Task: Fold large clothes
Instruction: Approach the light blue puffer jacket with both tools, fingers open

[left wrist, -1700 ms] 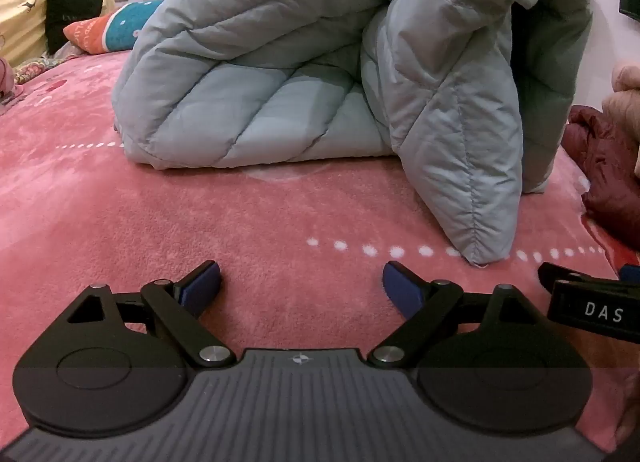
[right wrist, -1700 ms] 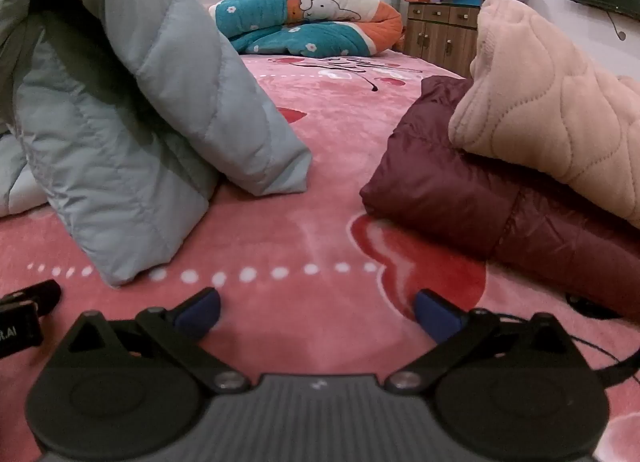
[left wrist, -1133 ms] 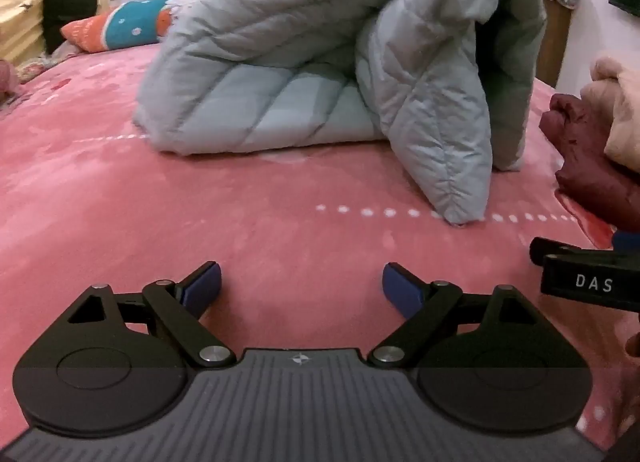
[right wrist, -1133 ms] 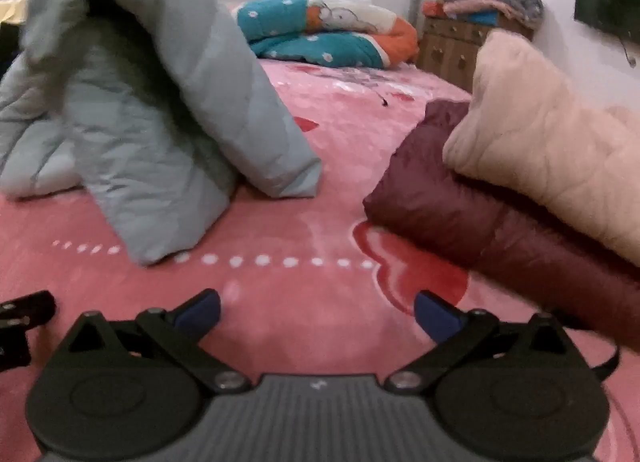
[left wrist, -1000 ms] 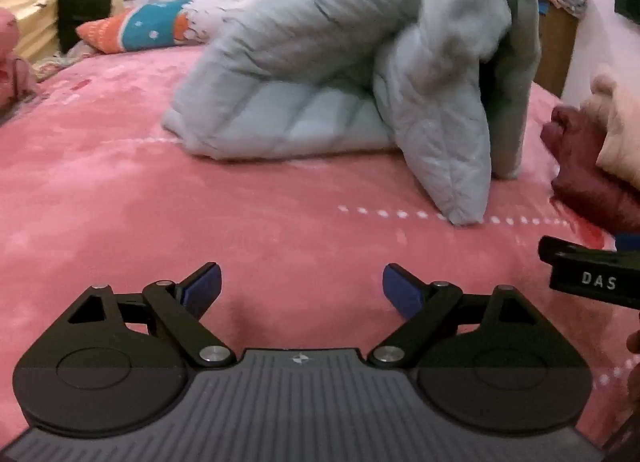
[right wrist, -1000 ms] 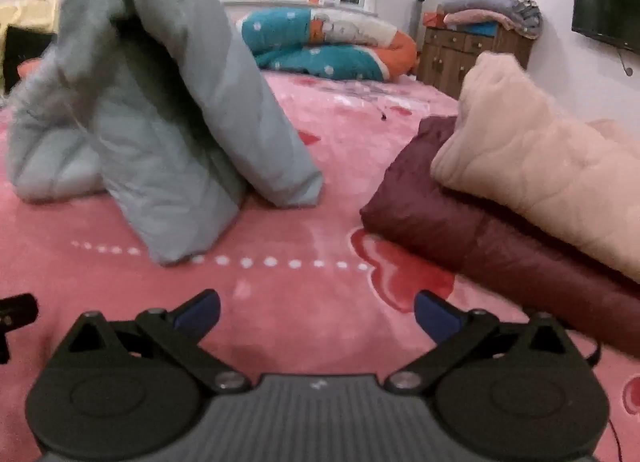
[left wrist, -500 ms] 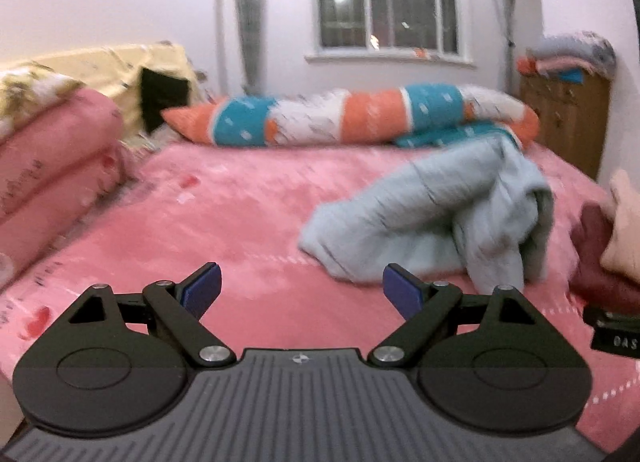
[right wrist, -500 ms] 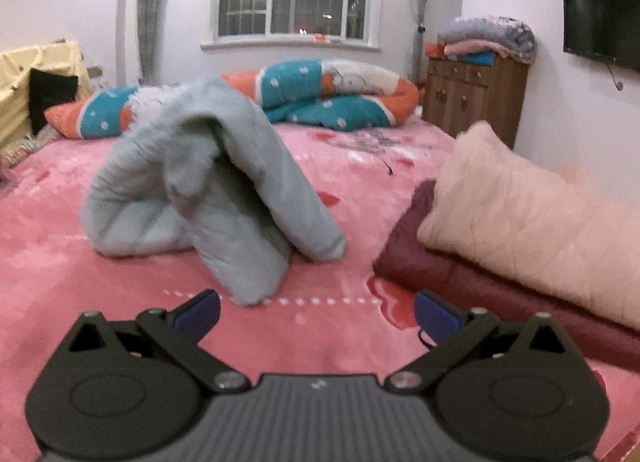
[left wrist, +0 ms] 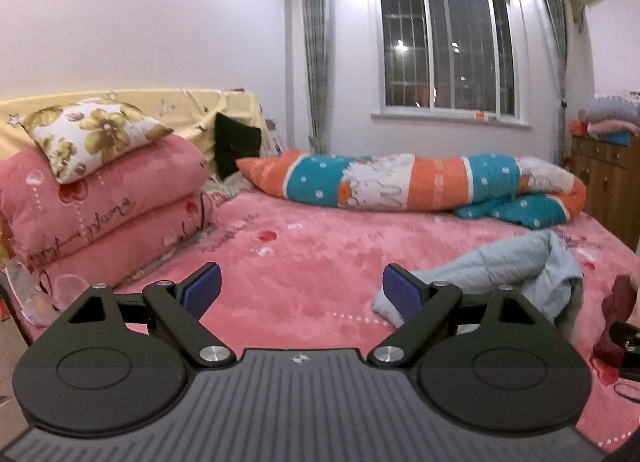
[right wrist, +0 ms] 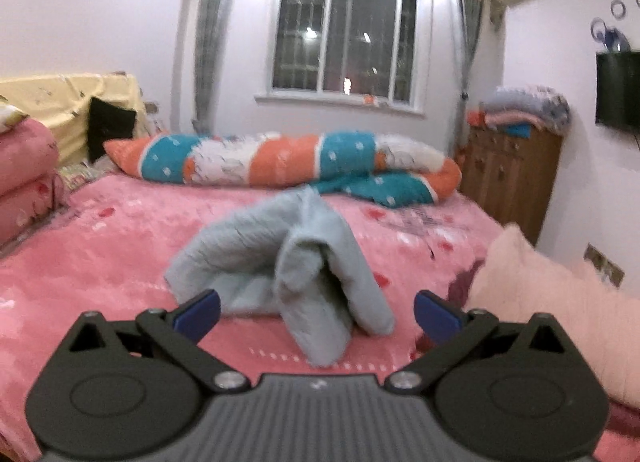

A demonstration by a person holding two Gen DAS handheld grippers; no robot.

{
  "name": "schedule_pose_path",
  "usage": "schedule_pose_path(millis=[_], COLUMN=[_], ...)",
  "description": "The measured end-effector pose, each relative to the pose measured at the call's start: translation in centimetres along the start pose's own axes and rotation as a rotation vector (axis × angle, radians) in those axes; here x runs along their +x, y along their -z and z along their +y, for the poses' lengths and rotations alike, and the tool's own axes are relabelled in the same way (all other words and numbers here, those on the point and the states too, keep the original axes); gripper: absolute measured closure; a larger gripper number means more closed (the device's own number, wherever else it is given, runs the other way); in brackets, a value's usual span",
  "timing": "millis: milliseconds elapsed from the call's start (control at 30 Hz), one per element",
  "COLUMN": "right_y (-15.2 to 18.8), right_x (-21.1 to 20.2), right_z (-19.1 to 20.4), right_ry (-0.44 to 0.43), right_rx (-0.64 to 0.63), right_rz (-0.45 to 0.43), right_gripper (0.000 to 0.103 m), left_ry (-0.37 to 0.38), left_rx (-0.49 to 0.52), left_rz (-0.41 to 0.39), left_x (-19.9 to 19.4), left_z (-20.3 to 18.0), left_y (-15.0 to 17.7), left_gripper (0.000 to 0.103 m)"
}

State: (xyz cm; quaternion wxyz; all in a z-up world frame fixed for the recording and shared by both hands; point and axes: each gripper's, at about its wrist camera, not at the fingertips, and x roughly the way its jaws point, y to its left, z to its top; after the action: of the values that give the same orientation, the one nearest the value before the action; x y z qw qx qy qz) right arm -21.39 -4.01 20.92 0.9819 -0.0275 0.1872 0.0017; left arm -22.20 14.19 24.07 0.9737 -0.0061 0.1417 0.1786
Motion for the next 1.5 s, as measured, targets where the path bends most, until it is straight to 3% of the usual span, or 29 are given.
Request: schedule_pose_path(millis=[400, 800, 1500], right_y=[-2.8, -3.0, -0.4], right_x=[-4.7, -6.6, -3.8], right_z=[2.0, 1.7, -0.7], right_ry=[-0.054, -0.075, -0.017], right_rx=[-0.037, -0.026, 0.034], right_rz=[-0.161, -0.223, -0.121], right_gripper=[0.001, 0.001, 0.001], left_ry=[-0.016, 0.026, 0.140], left_rx=[-0.032, -0.025, 0.031], left_rz=[-0.058, -0.061, 0.002], left_x=[-1.1, -1.0, -0.5], left_z=[-1.2, -1.6, -2.0], left_y=[0.2, 1.1, 1.1], left_gripper=[0.000, 0.000, 0.000])
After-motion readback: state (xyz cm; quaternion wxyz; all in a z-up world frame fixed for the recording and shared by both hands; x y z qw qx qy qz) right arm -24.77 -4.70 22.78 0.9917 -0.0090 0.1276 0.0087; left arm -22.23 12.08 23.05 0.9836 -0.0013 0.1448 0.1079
